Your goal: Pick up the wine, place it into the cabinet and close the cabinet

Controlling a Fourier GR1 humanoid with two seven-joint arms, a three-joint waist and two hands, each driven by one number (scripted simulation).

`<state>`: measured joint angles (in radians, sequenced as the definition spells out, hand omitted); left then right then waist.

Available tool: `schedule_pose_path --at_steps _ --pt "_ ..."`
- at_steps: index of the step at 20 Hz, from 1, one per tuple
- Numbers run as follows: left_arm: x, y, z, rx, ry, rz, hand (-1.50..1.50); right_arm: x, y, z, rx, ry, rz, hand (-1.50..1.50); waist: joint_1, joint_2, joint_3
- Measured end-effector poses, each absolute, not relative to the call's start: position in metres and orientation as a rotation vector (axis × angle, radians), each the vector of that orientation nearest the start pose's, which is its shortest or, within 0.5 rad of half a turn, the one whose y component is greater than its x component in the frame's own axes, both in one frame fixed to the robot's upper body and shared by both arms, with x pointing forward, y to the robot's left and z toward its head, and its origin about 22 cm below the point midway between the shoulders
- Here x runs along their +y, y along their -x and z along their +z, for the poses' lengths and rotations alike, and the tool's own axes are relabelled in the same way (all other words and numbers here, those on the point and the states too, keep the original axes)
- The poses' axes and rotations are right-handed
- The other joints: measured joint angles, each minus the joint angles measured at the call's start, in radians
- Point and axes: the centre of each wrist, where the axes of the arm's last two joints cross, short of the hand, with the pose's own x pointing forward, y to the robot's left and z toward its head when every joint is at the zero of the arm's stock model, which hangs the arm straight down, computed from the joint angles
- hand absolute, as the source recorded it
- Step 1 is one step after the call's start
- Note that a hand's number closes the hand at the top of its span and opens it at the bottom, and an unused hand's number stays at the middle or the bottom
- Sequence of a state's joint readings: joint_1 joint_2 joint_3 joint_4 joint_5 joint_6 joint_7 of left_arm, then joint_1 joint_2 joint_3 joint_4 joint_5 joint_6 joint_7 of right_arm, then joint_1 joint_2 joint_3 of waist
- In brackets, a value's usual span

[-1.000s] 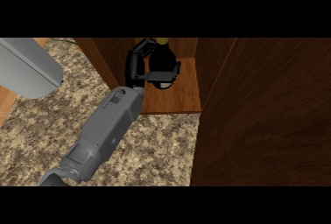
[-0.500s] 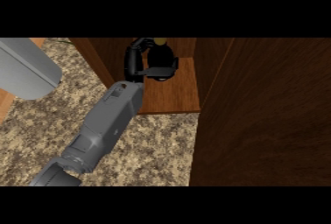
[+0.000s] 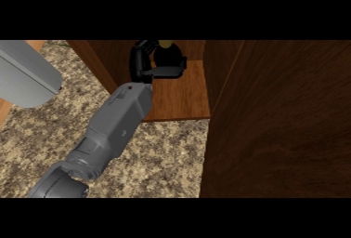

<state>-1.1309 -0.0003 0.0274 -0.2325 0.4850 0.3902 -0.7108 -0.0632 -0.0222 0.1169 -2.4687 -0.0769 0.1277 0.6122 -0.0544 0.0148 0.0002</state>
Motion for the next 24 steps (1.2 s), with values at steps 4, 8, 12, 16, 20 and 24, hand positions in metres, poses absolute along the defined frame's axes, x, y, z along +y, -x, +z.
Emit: schedule_pose_path --at_steps 4,8,12,16,20,24 --pt "0.098 -0.435 0.044 -1.87 -0.038 0.22 1.5 -0.207 -0.154 0.198 -1.907 -0.21 0.267 -1.5 -0.003 0.0 0.002" --pt "0.1 -0.435 0.041 -1.866 -0.045 0.228 1.5 -0.204 -0.155 0.202 -1.906 -0.22 0.275 -1.5 -0.006 0.001 0.002" --pt "0.1 -0.434 0.04 -1.85 -0.053 0.214 1.5 -0.201 -0.154 0.202 -1.906 -0.232 0.277 -1.5 -0.007 0.0 0.002" --pt "0.103 -0.431 0.031 -1.834 -0.101 0.198 -1.5 -0.203 -0.154 0.2 -1.911 -0.222 0.283 -1.5 -0.012 0.003 0.002" --pt "0.104 -0.431 0.03 -1.818 -0.143 0.178 -1.5 -0.206 -0.156 0.2 -1.917 -0.21 0.287 -1.5 -0.012 0.005 0.002" --pt "0.107 -0.429 0.024 -1.81 -0.187 0.155 -1.5 -0.204 -0.156 0.199 -1.921 -0.226 0.281 -1.5 -0.016 0.007 0.001"
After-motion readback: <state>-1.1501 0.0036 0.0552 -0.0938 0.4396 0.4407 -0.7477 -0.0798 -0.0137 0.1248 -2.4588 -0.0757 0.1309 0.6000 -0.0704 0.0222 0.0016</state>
